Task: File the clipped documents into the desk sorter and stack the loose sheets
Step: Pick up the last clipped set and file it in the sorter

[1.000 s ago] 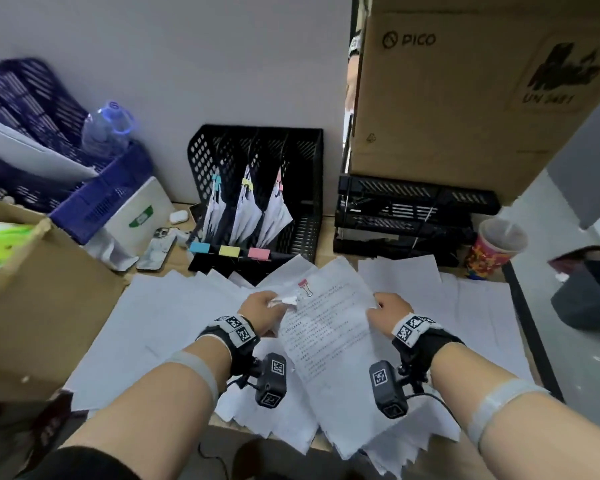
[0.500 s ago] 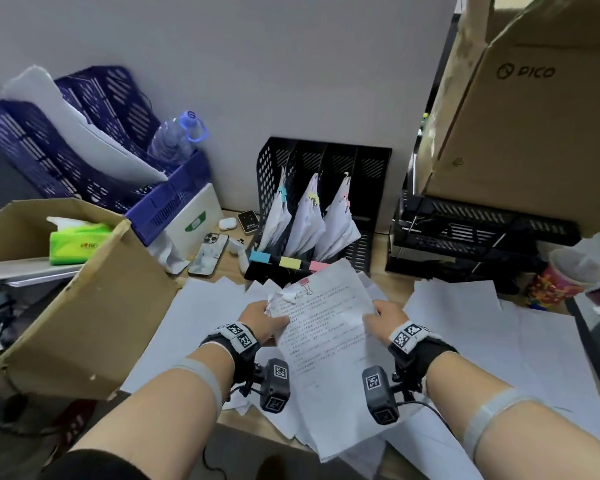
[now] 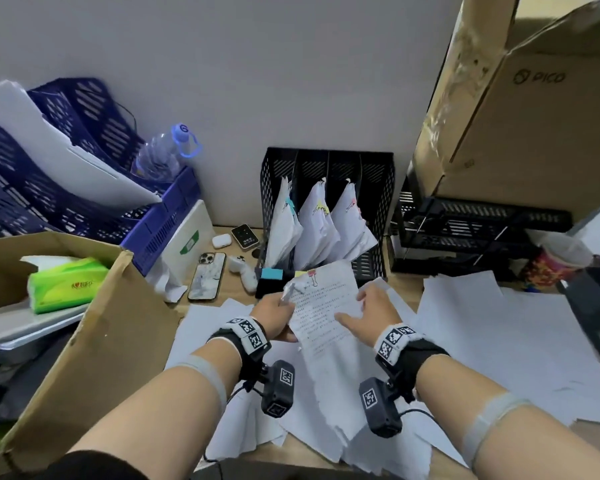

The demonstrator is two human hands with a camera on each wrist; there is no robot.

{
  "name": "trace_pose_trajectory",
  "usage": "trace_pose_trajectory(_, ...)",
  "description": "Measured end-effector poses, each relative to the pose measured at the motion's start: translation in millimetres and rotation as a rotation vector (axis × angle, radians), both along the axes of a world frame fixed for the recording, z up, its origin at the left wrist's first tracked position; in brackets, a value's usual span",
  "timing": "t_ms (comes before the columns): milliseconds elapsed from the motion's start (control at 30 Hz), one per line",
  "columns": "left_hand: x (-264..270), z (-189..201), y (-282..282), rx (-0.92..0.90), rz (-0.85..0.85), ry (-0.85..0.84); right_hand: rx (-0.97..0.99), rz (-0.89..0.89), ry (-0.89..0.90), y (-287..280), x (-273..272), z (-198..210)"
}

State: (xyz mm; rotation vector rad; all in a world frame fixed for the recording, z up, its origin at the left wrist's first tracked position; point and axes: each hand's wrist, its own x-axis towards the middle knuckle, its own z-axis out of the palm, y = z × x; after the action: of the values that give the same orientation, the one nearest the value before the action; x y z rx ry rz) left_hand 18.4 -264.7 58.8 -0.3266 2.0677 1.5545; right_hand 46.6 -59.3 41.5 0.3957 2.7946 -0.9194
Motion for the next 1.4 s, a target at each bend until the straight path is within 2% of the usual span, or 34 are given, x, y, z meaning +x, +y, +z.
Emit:
trace_pose_trajectory(67,-9,9,8,-0.026,-0.084,0.079,-0.068,0.146,-0.212,-21,4,15)
trace_pose_trajectory(133,-15,22,18,-0.023,-0.183,0.162,0.043,0.224,-0.293,-34,5,24)
trace_pose_trajectory(233,-23,37,37,0.088,-0.262,0.257,0.23,0.153,-0.184,-33,2,40)
trace_pose_trajectory(333,-27,49,56,0.264,-0.323,0.293,0.27,0.038,-0.104,-14,0,62)
trace_pose_trajectory(400,-34,50,67,0.252,-0.389,0.336,0.257,-0.043,-0.087,5,1,75)
trace_pose_trajectory(500,-48,41,82,0.051,-0.438,0.472,0.168,-0.147,-0.018,35,0,89)
trace_pose_trajectory(600,-63,24,94,-0.335,-0.56,0.583,0.102,-0.196,0.054,60,-3,103)
trace_pose_trajectory(667,-71,15,102,-0.461,-0.592,0.526,0.067,-0.216,0.105,70,-8,114)
trace_pose_trajectory(833,-87,6,121,-0.619,-0.695,0.447,-0.019,-0.228,0.189,90,-27,131)
trace_pose_trajectory(967,-94,2,127,-0.68,-0.59,0.445,-0.191,-0.213,0.201,96,-43,136)
trace_pose_trajectory(1067,-99,5,121,-0.627,-0.454,0.425,-0.386,-0.162,0.171,87,-55,139)
trace_pose_trajectory(1200,-110,13,104,-0.575,-0.332,0.511,-0.497,-0.091,0.165,67,-79,139)
trace_pose_trajectory(1267,-115,18,97,-0.557,-0.31,0.525,-0.517,-0.091,0.181,59,-98,136)
trace_pose_trajectory(1400,-118,24,88,-0.557,-0.28,0.549,-0.406,-0.168,0.188,48,-126,121)
